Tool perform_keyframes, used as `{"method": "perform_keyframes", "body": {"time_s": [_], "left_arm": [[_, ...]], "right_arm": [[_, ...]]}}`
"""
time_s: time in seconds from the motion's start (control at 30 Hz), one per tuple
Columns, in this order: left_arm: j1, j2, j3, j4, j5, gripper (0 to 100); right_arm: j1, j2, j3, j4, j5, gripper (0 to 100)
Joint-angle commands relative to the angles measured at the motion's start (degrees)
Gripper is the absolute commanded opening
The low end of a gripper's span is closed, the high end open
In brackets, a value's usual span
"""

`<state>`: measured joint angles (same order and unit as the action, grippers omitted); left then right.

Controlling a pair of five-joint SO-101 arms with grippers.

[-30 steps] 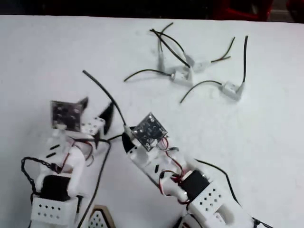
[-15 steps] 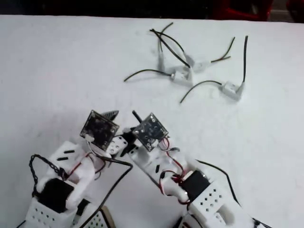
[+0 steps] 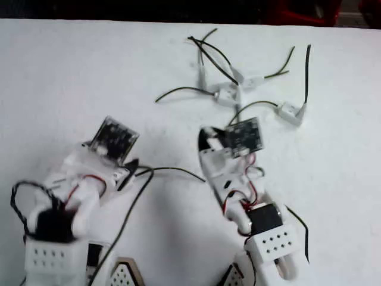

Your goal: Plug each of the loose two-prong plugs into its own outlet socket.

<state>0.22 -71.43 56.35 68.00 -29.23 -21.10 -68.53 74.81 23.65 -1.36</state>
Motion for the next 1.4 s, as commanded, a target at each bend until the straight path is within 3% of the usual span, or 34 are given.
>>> {"method": "perform_keyframes", "body": {"time_s": [0.0,0.13,0.27,0.4,0.57,0.73,0.87,1.07,1.37], "left_arm": [[-3.6,16.0,-10.9,7.4,-9.4,34],[-4.9,26.9,-14.7,12.0,-21.1,34],[-8.3,35.9,-15.2,9.3,-28.4,34],[-10.0,44.3,-14.9,6.5,-33.0,34],[-9.3,54.2,-14.9,1.2,-33.6,29],[-6.0,61.3,-14.9,-2.5,-33.2,24],[-3.6,64.7,-14.9,-5.3,-31.9,14],[0.7,64.9,-15.6,-6.7,-23.6,5],[15.5,57.6,-22.8,-6.8,-7.3,4]], "right_arm": [[3.4,-0.5,-0.5,-2.4,-1.8,1.6],[5.1,-0.5,-0.5,-3.0,-2.4,1.6],[5.1,-0.5,-0.5,-3.0,-2.4,1.6],[5.1,-0.5,-0.5,-3.0,-2.4,1.6],[5.1,-0.5,-0.5,-3.0,-2.4,1.6],[5.2,-0.5,-0.5,-3.0,-2.4,1.7],[7.1,-0.5,-0.5,-3.5,-2.4,1.7],[13.3,-0.5,-0.5,-8.0,-5.7,1.7],[20.1,-0.5,-0.7,-11.9,-11.3,1.7]]}}
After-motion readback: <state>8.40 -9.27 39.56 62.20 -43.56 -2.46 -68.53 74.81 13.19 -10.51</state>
